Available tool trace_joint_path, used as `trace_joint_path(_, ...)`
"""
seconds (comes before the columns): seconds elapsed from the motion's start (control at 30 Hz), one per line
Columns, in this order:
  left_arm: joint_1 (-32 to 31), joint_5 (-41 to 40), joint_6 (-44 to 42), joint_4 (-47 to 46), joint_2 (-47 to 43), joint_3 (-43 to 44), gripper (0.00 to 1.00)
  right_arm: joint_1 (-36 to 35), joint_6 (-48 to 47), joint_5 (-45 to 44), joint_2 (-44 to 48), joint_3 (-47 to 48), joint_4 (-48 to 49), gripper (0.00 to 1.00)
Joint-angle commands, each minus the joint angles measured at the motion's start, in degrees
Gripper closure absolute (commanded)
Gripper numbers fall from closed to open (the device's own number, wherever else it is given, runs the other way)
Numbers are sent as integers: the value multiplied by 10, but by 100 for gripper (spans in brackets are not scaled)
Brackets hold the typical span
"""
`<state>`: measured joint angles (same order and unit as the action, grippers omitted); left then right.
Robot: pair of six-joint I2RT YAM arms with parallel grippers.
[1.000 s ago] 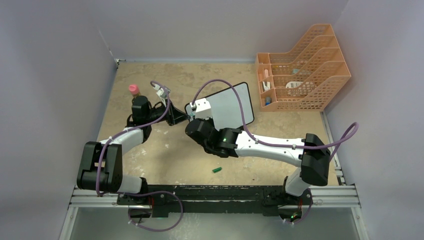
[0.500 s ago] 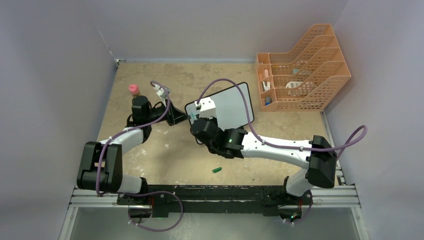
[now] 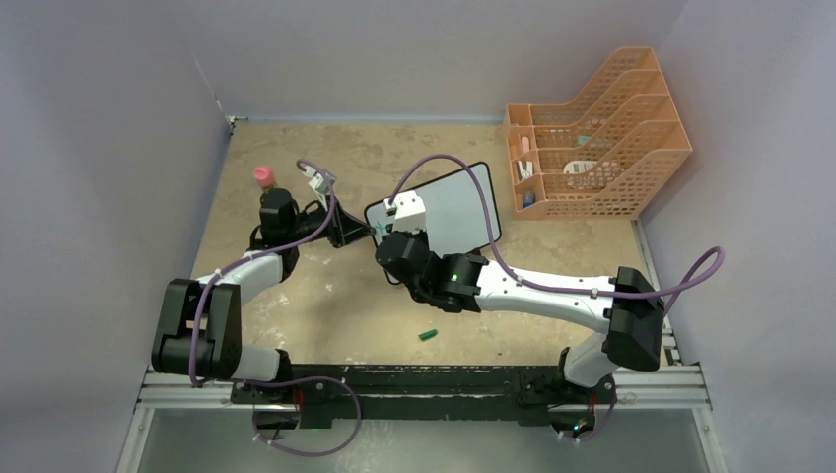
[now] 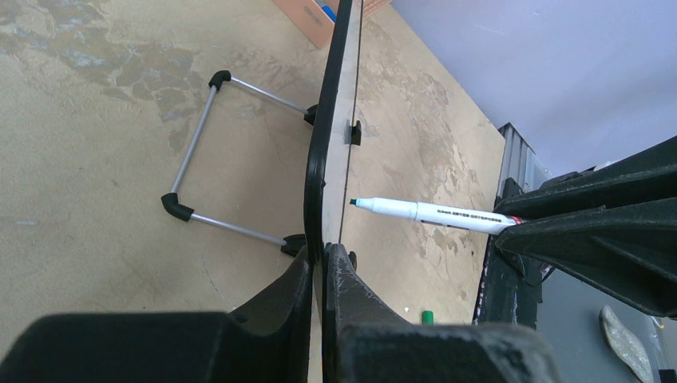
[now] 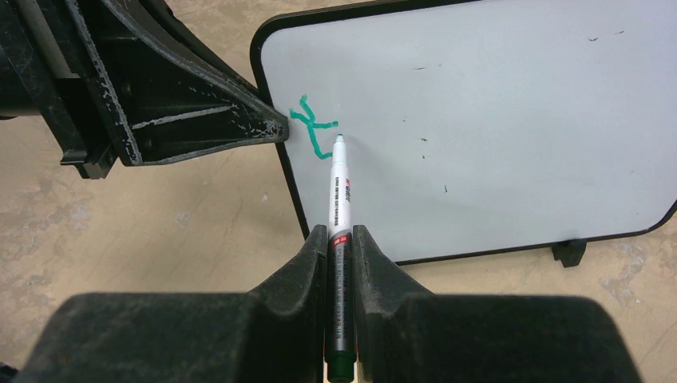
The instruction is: Write a sentence on the whiteboard
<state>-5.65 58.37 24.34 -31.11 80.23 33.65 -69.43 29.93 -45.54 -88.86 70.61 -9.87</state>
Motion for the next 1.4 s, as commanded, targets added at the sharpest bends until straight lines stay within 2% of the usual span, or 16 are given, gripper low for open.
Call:
trace_joint_path(0.0, -2, 1, -27, -8, -11, 21, 100, 1, -1, -27, 10, 2, 21, 100)
trace_joint_path(1.37, -2, 4, -27, -8, -9, 22, 100, 8, 1, -25, -4, 1, 35, 100)
